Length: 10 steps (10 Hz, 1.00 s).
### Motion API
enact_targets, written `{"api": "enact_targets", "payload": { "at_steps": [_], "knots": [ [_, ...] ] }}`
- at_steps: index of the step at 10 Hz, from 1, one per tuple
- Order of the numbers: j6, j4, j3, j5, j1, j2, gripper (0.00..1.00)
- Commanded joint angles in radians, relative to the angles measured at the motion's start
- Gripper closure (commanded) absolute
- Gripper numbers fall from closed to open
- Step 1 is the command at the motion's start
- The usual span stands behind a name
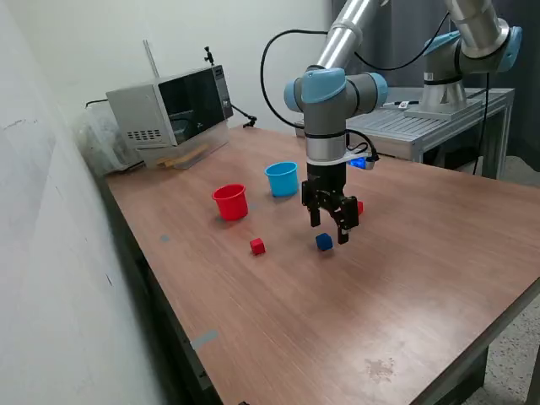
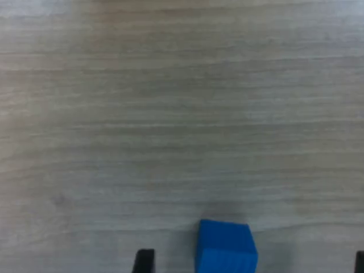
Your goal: Place red objects in the red bin, and blue objects in the blue bin.
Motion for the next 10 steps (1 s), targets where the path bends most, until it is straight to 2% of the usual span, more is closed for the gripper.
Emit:
{"api": "enact_targets", "payload": {
  "at_steps": [1, 4, 7, 8, 10],
  "knots": [
    [-0.006, -0.008, -0.005, 0.002, -0.002, 0.006, 1.00],
    [-0.010, -0.008, -0.007, 0.003, -0.007, 0.006, 1.00],
    [-0.082, -0.002, -0.002, 0.002, -0.007, 0.003, 1.00],
    [-0.087, 0.001, 0.004, -0.001, -0.007, -0.020, 1.00],
    [-0.090, 0.007, 0.053, -0.006, -0.007, -0.150, 1.00]
  ]
}}
